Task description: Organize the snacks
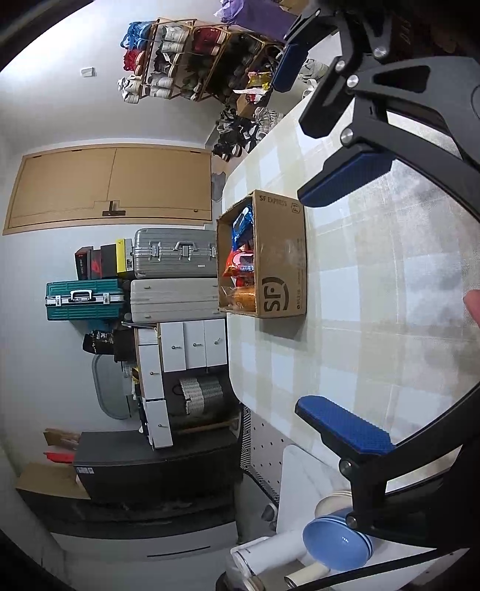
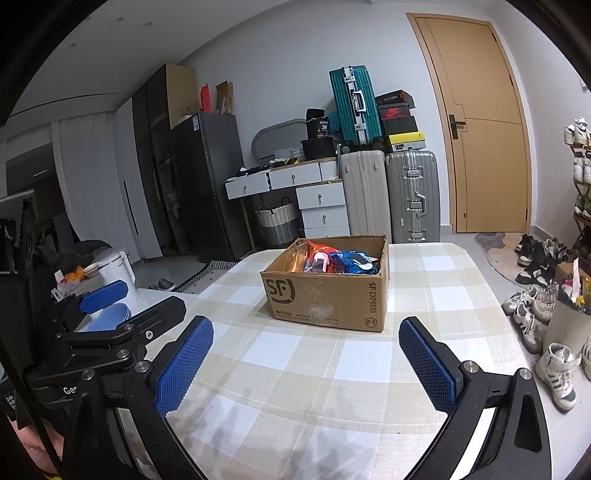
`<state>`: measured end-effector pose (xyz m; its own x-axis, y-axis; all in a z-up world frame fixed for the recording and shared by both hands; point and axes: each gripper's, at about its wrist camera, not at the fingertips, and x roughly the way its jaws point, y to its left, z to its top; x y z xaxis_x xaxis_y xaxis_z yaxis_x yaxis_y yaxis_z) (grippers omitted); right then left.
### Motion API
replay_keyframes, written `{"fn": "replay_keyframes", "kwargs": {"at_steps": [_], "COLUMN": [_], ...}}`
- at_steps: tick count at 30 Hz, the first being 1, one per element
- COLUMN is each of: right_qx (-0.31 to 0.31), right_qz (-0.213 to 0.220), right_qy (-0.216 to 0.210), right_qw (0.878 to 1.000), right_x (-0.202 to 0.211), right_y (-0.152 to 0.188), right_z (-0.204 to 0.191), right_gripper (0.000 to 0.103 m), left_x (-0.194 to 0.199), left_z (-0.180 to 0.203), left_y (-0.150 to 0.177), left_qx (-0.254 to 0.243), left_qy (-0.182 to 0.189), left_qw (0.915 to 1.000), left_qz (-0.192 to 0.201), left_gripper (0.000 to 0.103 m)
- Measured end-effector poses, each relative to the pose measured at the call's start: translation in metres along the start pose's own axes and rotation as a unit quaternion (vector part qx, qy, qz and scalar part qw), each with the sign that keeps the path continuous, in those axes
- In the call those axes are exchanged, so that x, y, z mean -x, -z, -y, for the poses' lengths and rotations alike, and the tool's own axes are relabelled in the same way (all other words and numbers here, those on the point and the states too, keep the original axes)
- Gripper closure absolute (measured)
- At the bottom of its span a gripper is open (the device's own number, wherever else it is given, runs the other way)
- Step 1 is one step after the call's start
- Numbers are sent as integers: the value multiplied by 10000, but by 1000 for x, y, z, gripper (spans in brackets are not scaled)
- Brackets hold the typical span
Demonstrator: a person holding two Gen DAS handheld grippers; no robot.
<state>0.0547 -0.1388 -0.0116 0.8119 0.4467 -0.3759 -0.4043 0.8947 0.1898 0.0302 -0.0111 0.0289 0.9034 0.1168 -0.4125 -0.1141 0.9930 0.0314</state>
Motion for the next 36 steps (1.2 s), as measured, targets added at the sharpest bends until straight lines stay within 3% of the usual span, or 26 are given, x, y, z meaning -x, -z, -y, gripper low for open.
{"fn": "replay_keyframes", "kwargs": {"at_steps": [25, 36], "right_qx": [-73, -57], "right_qz": [-21, -35], "right_qy": [-58, -43], "right_qw": [10000, 10000], "right_x": [0, 0], "right_y": [0, 0], "right_z": [-1, -1], "right_gripper": [1, 1], "left_x": [-7, -9], "left_z": [-4, 0], "left_y": [9, 12], "left_qx": [154, 137], "left_qy": [83, 10], "left_qw": [9997, 9999], "left_qz": [-162, -25], "left_gripper": [1, 1]}}
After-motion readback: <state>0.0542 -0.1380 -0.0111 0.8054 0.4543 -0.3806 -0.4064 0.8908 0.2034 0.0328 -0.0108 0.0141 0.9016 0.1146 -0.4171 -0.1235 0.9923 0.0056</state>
